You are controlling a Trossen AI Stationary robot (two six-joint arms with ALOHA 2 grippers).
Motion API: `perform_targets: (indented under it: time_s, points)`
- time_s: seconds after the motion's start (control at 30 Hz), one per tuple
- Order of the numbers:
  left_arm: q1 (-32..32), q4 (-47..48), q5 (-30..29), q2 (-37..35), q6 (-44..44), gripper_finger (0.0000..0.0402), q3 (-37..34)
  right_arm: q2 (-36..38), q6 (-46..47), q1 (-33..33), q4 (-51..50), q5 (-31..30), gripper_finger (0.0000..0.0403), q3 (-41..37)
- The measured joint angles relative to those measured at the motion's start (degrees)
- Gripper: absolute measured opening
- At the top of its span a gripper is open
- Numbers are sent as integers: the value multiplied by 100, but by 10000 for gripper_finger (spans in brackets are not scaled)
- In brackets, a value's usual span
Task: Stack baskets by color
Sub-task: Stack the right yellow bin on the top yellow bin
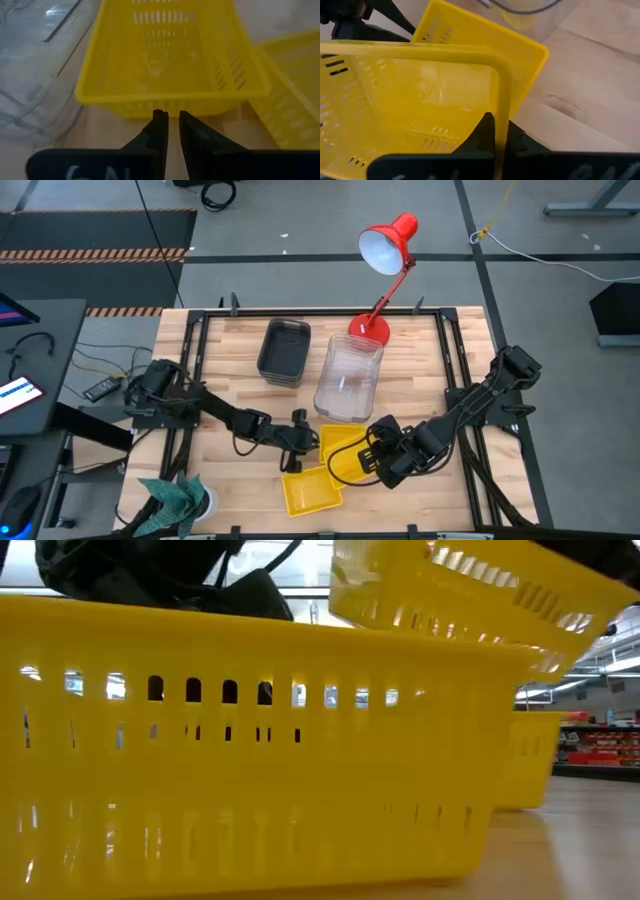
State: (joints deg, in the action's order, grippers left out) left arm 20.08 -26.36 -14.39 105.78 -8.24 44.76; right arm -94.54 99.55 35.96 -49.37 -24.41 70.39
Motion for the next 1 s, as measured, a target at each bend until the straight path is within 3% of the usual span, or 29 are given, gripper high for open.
perform_targets:
  time_s: [0.5,1.0]
  points:
    - [-89,-13,-3,700,519,51,1092,175,1123,407,-1302,31,1,0]
    - [-153,936,139,396,947,23,1110,177,1961,320,-925,299,1,0]
